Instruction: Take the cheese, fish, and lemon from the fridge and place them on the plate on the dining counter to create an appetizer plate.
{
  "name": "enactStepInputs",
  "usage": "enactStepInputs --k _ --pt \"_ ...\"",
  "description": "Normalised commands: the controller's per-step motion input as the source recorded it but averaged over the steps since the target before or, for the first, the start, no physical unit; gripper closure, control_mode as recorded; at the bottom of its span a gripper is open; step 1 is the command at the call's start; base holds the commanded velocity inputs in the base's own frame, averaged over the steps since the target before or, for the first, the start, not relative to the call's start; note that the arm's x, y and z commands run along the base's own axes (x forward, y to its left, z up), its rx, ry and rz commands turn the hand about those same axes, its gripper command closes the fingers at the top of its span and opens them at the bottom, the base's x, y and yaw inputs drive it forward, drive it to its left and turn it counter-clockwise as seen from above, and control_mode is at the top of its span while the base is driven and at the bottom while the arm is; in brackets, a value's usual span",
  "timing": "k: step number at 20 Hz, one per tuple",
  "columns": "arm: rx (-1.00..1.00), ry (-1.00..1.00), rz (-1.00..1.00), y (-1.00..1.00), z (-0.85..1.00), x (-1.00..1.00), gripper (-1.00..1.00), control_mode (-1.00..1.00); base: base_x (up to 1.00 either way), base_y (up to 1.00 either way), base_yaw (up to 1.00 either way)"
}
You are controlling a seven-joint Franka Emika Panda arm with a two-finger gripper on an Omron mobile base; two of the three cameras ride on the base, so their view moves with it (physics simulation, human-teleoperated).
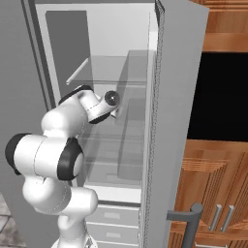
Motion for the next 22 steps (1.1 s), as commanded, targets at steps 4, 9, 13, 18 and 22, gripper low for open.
enactStepInputs --k 4,9,13,18,22 --pt "0.00 0.00 0.02 0.22 -0.17 0.00 -1.00 -1.00 0.00 0.00 0.00" --pt "0.00 0.00 0.01 0.24 -0.09 0.01 -1.00 -1.00 0.00 0.00 0.00" --pt "0.00 0.00 0.00 0.06 0.00 0.02 -1.00 -1.00 0.00 0.00 0.00" --pt "0.00 0.00 0.00 0.00 -0.05 -0.01 -1.00 -1.00 0.00 0.00 0.00" --pt "0.00 0.00 0.00 0.00 -0.12 -0.05 -1.00 -1.00 0.00 0.00 0.00"
